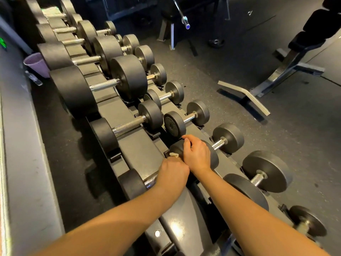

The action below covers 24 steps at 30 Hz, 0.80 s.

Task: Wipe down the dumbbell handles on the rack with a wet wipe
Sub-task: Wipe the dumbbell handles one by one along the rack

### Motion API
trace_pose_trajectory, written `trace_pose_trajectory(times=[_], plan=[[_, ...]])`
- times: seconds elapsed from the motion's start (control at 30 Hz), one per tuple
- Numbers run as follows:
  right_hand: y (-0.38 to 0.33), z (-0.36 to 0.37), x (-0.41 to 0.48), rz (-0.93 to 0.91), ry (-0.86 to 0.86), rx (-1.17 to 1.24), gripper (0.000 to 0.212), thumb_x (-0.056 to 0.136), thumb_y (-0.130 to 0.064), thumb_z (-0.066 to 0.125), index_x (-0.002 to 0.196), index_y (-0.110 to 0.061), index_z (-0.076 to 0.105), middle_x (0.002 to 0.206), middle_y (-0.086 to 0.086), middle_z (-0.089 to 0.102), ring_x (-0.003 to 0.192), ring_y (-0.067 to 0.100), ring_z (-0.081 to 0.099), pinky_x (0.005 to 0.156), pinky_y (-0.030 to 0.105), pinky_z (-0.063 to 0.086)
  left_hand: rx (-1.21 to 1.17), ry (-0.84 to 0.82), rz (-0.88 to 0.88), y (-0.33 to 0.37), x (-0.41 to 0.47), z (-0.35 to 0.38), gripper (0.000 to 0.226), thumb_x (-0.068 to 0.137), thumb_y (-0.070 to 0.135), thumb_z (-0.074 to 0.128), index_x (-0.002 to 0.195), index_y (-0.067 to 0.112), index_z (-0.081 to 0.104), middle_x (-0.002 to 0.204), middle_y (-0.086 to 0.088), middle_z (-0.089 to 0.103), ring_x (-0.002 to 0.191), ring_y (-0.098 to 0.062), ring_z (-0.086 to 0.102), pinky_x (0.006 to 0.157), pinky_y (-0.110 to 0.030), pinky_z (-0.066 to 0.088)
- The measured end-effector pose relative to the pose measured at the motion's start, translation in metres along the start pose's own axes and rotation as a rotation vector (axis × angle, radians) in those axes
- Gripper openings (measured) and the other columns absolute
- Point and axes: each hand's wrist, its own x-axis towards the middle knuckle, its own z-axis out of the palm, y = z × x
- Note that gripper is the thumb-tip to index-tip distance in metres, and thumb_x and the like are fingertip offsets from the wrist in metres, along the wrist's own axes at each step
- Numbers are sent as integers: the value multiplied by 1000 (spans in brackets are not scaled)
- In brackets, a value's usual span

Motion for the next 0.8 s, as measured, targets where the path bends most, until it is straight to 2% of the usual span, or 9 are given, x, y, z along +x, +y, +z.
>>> trace_pose_trajectory(times=[0.1, 0.27, 0.37, 0.47, 0.53, 0.6, 0.67, 0.73, 0.8], plan=[[-1, -1, 1, 13, -3, 6, 32, 106, -32, 41, 126, -29, 66, 120, -7, 70, 108, 13, 63, 97, 41, 52, -154, -15, -90, -13, 11, 7, 22, 101, 5, 46, 110, 10, 65, 108, -9, 68, 100, -26, 66, 78, -34, 48], [0, 0, -1, 11, 9, 5, 33, 106, -33, 40, 126, -30, 66, 119, -8, 70, 109, 12, 63, 98, 43, 52, -430, -65, -42, -38, 30, 10, 19, 102, 29, 55, 103, 15, 67, 96, -5, 69, 87, -24, 65, 70, -32, 45], [1, 0, -2, 11, 6, 6, 34, 106, -33, 40, 126, -29, 66, 119, -8, 70, 109, 11, 62, 100, 42, 52, -800, -358, -58, -63, 42, 5, 27, 102, 34, 59, 87, 13, 66, 81, -5, 70, 74, -17, 65, 68, -28, 49], [1, -2, -3, -1, 4, 16, 35, 106, -32, 39, 127, -27, 66, 118, -8, 70, 106, 10, 63, 97, 40, 53, -1411, -784, -280, -85, 45, 12, 47, 107, 41, 50, 112, -2, 68, 102, -20, 76, 87, -24, 75, 81, -34, 60], [-1, -4, -1, -10, 1, 1, 35, 106, -30, 39, 126, -25, 67, 118, -6, 70, 106, 13, 63, 94, 37, 52, -1488, -953, -358, -88, 49, 21, 59, 109, 46, 39, 109, -5, 67, 103, -20, 75, 93, -28, 73, 83, -36, 58], [-1, -5, -1, -14, -3, -23, 34, 106, -30, 39, 126, -25, 67, 119, -6, 70, 107, 14, 63, 92, 35, 51, -1487, -1034, -390, -82, 50, 22, 57, 111, 42, 29, 92, 2, 66, 87, -14, 71, 85, -25, 69, 74, -31, 54], [-1, -3, -1, -9, -2, -25, 34, 106, -30, 39, 125, -26, 66, 118, -6, 70, 105, 15, 63, 91, 36, 52, -1498, -975, -491, -74, 51, 18, 48, 109, 31, 31, 86, 5, 64, 78, -12, 69, 74, -24, 66, 69, -29, 53], [0, -2, -1, -1, 1, -21, 33, 106, -31, 38, 125, -27, 66, 116, -7, 70, 103, 14, 64, 91, 37, 53, -1399, -792, -533, -68, 51, 21, 40, 107, 24, 36, 94, 1, 66, 85, -18, 72, 76, -28, 70, 78, -37, 58], [1, 0, -1, 7, 1, -13, 33, 106, -32, 38, 125, -28, 65, 115, -7, 70, 102, 12, 62, 92, 38, 54, -1003, -525, -374, -69, 45, 23, 36, 107, 27, 41, 101, 3, 68, 95, -17, 71, 86, -30, 69, 83, -41, 58]])
